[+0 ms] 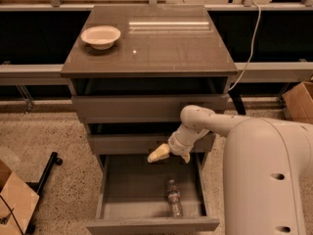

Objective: Pick water bottle from bottom drawer and place on counter

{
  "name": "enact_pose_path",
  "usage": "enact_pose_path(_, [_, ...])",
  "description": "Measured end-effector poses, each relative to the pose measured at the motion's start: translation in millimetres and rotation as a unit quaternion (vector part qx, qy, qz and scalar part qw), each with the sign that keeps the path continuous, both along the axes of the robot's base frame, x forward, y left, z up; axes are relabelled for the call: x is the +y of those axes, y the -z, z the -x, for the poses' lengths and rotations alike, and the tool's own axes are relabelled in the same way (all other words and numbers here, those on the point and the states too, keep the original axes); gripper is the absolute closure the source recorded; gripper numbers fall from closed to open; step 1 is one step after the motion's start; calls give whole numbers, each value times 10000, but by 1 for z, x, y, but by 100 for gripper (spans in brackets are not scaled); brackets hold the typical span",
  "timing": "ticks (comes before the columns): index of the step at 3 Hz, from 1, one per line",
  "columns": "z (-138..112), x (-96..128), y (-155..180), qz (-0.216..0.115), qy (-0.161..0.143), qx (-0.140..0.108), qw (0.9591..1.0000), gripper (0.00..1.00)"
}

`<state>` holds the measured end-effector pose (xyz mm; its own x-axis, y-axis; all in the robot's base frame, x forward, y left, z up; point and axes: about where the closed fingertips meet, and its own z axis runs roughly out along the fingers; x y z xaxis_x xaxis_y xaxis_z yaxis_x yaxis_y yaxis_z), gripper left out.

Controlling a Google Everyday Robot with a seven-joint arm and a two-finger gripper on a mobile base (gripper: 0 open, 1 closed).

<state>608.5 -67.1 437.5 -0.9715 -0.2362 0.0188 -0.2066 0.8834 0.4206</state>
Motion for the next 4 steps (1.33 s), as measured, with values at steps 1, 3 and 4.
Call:
enact_pose_path(1, [0, 5, 14, -56, 29, 59, 10000, 0])
enact_pose_path(3, [-9, -6, 105, -130, 456, 578, 9972, 0])
enact_pose_path(4, [-9, -6, 107, -132, 457, 587, 9971, 0])
